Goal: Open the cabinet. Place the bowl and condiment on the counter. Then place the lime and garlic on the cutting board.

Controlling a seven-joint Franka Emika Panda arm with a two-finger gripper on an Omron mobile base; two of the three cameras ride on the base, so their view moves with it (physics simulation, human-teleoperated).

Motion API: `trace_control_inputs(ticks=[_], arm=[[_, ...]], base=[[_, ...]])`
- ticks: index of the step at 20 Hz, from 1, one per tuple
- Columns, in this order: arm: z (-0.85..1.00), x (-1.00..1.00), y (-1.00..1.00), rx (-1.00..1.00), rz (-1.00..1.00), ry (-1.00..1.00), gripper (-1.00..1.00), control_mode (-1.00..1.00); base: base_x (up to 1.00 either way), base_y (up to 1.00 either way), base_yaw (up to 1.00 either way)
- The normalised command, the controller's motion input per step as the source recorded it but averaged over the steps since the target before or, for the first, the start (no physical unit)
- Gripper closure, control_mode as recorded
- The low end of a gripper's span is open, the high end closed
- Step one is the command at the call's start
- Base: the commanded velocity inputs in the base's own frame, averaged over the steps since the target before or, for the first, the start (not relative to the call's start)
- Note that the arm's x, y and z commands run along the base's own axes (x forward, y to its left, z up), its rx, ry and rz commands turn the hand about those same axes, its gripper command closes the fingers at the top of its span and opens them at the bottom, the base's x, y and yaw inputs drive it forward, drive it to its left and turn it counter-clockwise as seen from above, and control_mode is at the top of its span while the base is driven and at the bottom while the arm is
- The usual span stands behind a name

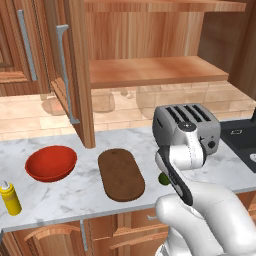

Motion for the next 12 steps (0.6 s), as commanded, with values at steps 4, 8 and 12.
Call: trace_control_inputs(ticks=[4, 8, 12], arm=[[-0.21, 0.16, 0.0, -0.02, -0.03, 0.04, -1.0, -1.0], [-0.19, 0.11, -0.01, -0.01, -0.02, 0.03, -1.0, -1.0], [-0.17, 0.09, -0.05, 0.0, 0.0, 0.0, -1.0, -1.0]], base=[[0.0, 0.0, 0.0], [0.0, 0.0, 0.0], [0.0, 0.0, 0.0]])
